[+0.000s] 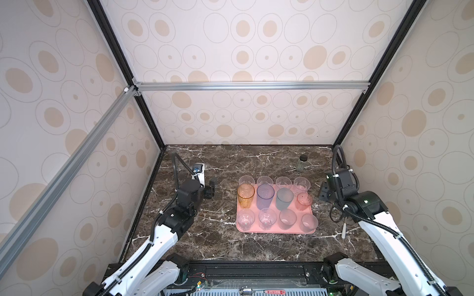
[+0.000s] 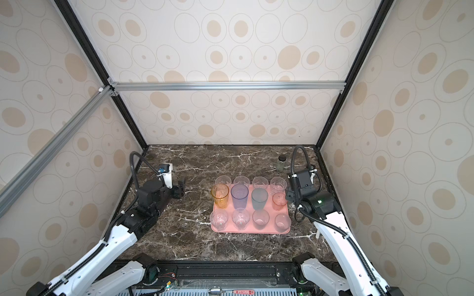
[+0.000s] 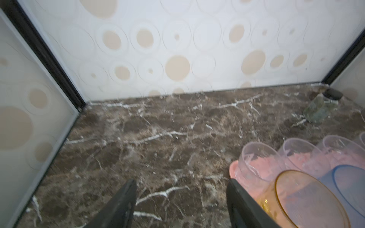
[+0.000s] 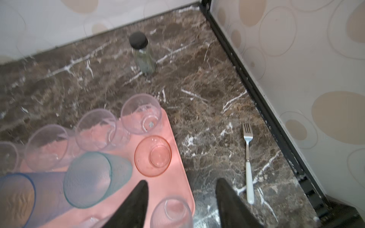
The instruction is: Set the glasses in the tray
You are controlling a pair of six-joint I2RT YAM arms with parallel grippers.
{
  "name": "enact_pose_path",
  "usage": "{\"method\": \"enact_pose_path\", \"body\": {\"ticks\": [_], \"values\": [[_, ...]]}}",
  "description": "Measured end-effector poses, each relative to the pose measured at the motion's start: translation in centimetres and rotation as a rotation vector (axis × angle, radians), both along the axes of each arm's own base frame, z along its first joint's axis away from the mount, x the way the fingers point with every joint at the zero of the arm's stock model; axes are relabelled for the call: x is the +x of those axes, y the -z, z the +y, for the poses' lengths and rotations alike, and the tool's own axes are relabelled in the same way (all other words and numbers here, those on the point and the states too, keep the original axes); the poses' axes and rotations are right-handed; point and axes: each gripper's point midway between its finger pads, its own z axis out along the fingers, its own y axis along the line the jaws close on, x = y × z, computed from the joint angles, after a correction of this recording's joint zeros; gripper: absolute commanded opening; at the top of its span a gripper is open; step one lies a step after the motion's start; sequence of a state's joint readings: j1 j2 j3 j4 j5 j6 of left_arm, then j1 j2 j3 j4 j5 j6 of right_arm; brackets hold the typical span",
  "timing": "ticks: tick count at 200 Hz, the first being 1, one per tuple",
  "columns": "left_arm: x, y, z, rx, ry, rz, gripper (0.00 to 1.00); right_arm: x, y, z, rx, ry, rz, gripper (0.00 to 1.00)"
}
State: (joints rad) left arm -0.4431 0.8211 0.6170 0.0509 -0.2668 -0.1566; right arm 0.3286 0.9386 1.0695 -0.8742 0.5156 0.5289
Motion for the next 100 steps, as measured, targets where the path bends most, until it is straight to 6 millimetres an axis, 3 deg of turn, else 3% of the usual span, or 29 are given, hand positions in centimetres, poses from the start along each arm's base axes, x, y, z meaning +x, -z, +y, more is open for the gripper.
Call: {"method": "enact_pose_path", "body": {"ticks": [35, 66, 100], "values": [[1.0, 1.1, 2.4, 0.009, -0.129, -0.073, 0.81, 3.5, 1.8, -2.7, -0.078, 0.104, -0.023, 0.73], [3.0, 4.1, 6.0, 0.049, -0.303, -0.054, 0.81, 6.9, 6.5, -5.8, -0.048, 0.222, 0.063, 0.74], [3.5, 5.3, 9.5, 0.094, -0.472, -0.088, 0.81, 8.2, 9.0, -6.4, -0.031, 0.229, 0.05, 0.76]]}}
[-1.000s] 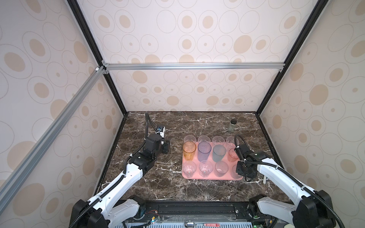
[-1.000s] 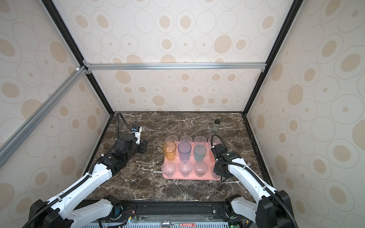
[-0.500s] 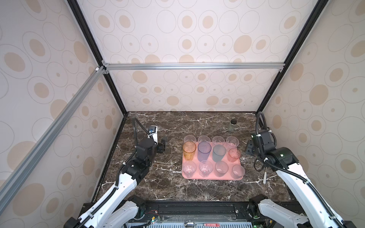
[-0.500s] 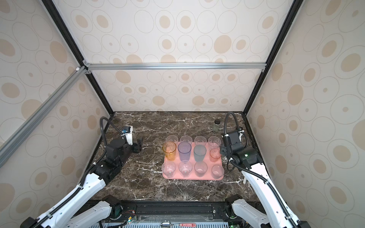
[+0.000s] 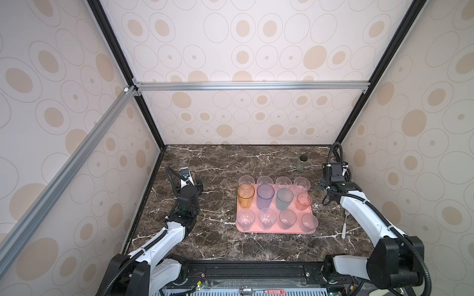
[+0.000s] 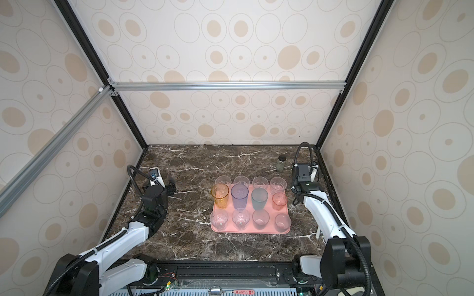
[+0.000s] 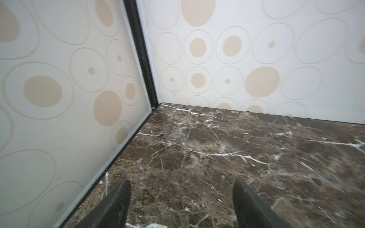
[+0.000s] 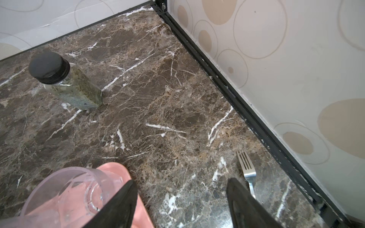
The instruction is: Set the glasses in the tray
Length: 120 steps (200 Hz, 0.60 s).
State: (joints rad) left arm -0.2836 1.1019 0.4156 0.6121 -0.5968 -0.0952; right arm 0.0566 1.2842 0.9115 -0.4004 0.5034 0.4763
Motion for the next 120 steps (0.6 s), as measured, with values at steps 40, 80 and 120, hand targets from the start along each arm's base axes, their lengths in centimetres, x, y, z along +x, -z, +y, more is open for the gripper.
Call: {"method": "enact_pose_path", "body": {"ticks": [40, 80, 120], "values": [[-1.0, 1.7, 1.8, 0.068, -0.09, -0.004, 0.81, 0.6, 2.4, 0.0, -0.046, -0.053, -0.024, 0.76], [-2.0, 4.2, 2.5, 0.127, -0.11, 0.021, 0.82, 0.9, 4.8, -0.2, -0.1, -0.099, -0.034, 0.77], [-1.5, 6.5, 2.0, 0.157, -0.054, 0.038, 0.82, 2.6, 7.2, -0.1, -0.119, -0.125, -0.041, 0.76]]}}
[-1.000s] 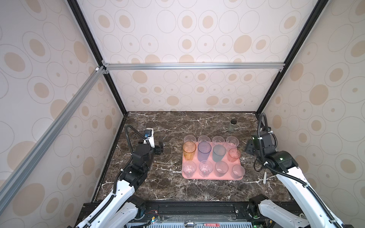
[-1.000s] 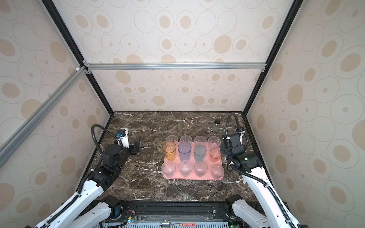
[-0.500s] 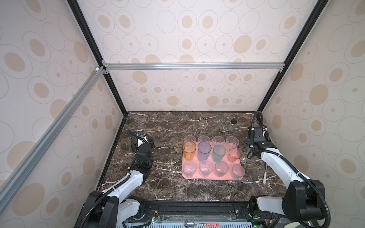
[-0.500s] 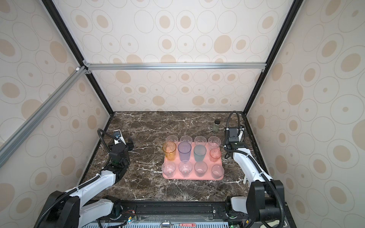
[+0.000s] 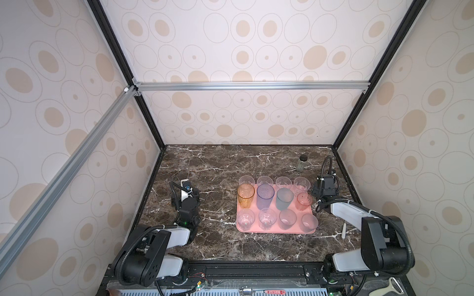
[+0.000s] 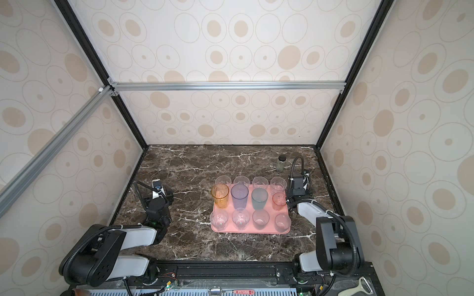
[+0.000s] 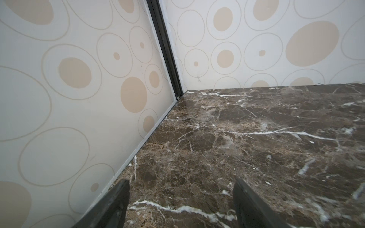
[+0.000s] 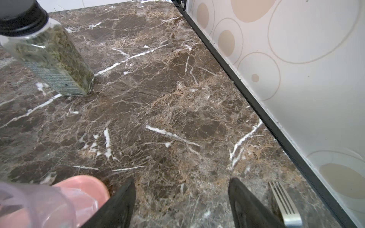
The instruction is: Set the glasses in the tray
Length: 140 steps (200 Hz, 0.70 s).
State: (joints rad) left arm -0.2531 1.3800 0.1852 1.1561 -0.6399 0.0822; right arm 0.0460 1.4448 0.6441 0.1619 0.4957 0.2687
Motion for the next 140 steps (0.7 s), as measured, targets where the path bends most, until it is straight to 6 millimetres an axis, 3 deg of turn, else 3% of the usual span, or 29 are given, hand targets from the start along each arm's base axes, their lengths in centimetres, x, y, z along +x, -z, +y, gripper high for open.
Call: {"method": "enact_pose_path", "body": {"ticks": [53, 101, 140], "values": [[0.1, 1.2, 0.0, -0.026, 0.061, -0.05, 0.82, 1.5, -0.5, 0.5, -0.011, -0.051, -0.082, 0.76], [0.5, 0.4, -0.5, -0.043, 0.11, -0.087, 0.83, 1.7, 0.2, 0.4, -0.019, -0.068, -0.099, 0.76], [0.9, 0.3, -0.3, -0.07, 0.14, -0.109, 0.89, 1.9, 0.6, 0.9, -0.014, -0.102, -0.085, 0.76]]}}
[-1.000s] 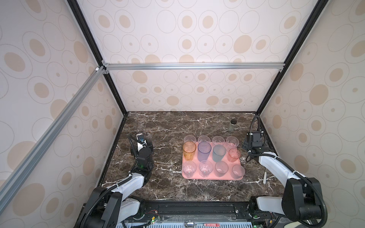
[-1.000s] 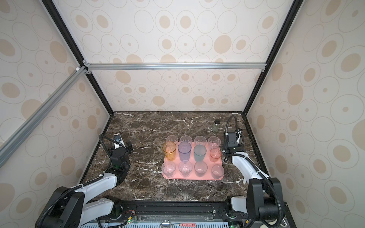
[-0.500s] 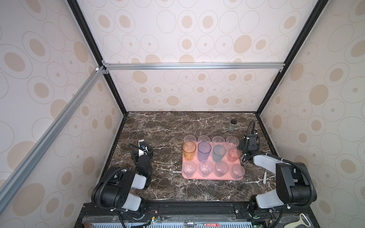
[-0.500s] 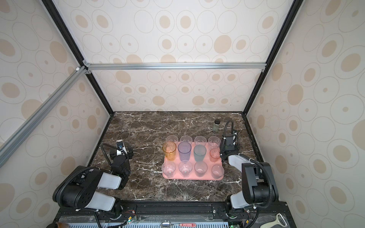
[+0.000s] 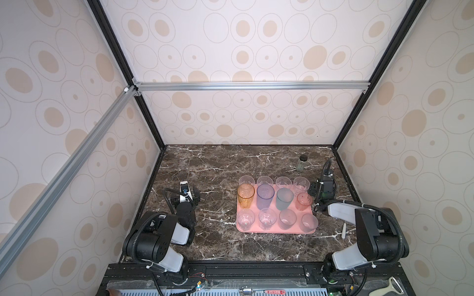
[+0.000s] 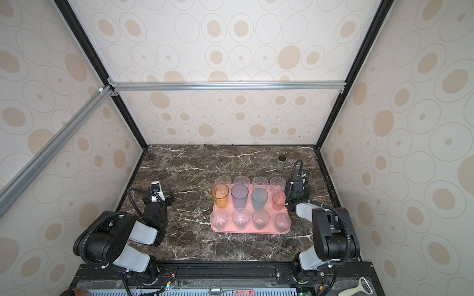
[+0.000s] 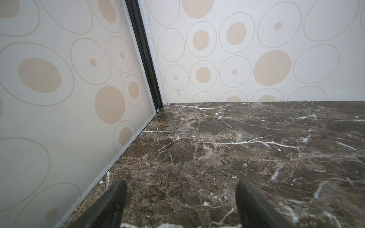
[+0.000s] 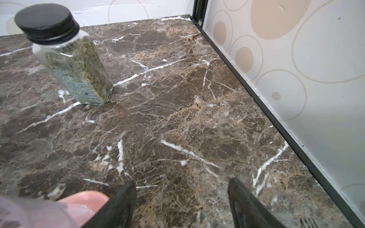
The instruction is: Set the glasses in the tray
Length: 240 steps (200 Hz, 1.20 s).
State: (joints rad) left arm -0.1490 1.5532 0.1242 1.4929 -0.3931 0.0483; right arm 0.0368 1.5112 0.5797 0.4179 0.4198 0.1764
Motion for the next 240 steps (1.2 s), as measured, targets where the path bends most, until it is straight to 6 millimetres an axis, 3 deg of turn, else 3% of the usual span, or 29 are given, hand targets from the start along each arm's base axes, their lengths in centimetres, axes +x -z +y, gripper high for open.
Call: {"method": "enact_pose_path", "body": {"ticks": [23, 88, 240], "values": [[0.2, 1.2, 0.1, -0.003, 0.008, 0.038, 0.91, 0.3, -0.1, 0.4, 0.003, -0.026, -0.006, 0.76], [1.7, 0.9, 0.8, -0.049, 0.006, 0.034, 0.99, 1.1, -0.4, 1.9, 0.002, -0.131, -0.028, 0.75], [1.8, 1.8, 1.0, -0.071, 0.016, 0.065, 0.99, 0.2, 0.1, 3.4, 0.0, -0.227, -0.12, 0.76]]}}
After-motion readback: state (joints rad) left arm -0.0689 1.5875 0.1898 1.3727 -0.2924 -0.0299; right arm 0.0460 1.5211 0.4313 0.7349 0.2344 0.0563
